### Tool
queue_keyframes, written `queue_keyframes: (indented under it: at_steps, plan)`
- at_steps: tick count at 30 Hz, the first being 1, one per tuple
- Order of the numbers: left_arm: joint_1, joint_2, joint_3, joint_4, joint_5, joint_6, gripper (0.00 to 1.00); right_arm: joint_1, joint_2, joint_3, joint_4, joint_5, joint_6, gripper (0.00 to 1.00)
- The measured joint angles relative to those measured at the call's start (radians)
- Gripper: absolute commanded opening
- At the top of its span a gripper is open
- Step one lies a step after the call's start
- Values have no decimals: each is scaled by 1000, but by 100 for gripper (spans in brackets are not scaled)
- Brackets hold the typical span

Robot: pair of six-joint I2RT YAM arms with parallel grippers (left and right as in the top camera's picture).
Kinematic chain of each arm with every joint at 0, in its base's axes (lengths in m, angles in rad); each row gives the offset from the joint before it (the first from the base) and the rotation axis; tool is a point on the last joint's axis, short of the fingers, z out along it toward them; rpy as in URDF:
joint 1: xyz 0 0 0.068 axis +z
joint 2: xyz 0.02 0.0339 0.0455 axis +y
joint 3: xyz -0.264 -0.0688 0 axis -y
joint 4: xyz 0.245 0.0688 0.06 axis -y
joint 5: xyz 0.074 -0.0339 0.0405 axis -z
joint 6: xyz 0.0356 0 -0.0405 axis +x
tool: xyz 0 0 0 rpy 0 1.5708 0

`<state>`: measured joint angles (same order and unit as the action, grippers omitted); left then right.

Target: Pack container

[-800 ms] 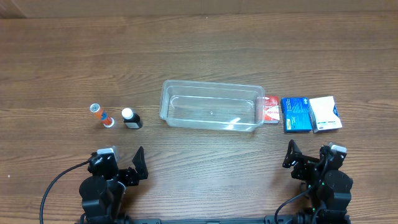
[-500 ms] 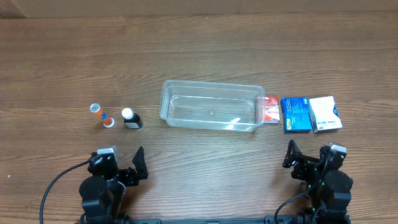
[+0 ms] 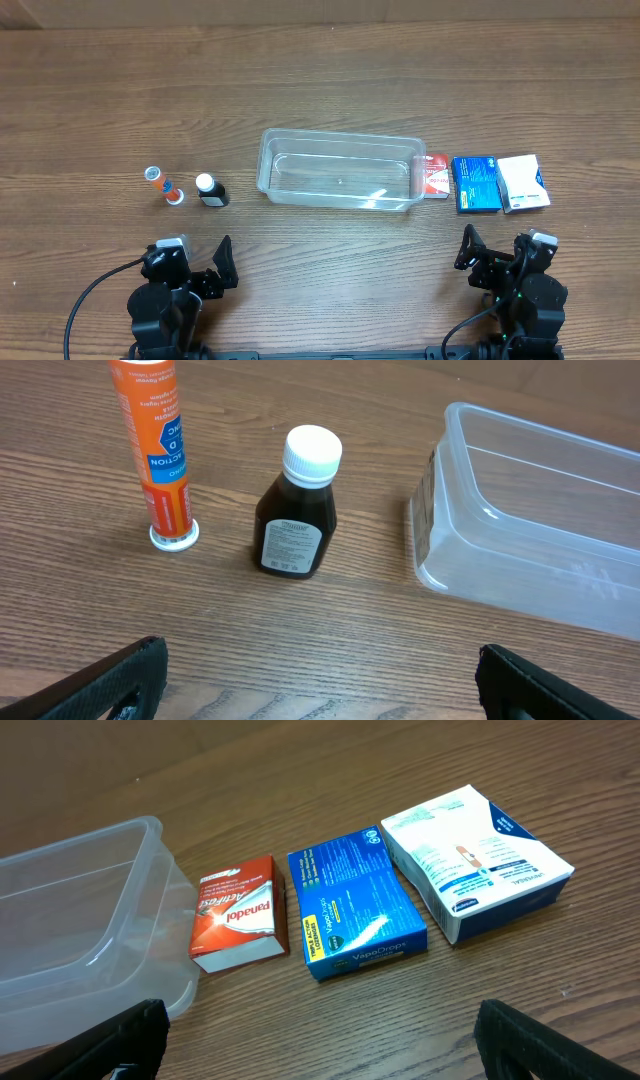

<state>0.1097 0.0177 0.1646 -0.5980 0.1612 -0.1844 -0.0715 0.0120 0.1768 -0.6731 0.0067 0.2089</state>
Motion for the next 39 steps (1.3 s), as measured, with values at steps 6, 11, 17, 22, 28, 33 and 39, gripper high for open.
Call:
queue_keyframes:
  at_steps: [6, 11, 17, 22, 28, 33, 39]
  plan:
    - [0, 0, 0, 0, 0, 0, 100, 0, 0, 0, 6, 0, 1, 100]
    - [0, 0, 0, 0, 0, 0, 100, 0, 0, -2, 51, -46, 54, 100]
    - [0, 0, 0, 0, 0, 0, 100, 0, 59, 242, 104, -251, 166, 100]
    - [-2, -3, -2, 1, 0, 0, 100, 0, 519, 666, -189, -289, 117, 100]
    - [-2, -3, -2, 0, 0, 0, 100, 0, 1100, 995, -428, -213, 19, 100]
    - [-2, -3, -2, 0, 0, 0, 100, -20, 1324, 995, -404, -102, 8, 100]
    - [-2, -3, -2, 0, 0, 0, 100, -21, 1334, 995, -428, -93, 6, 100]
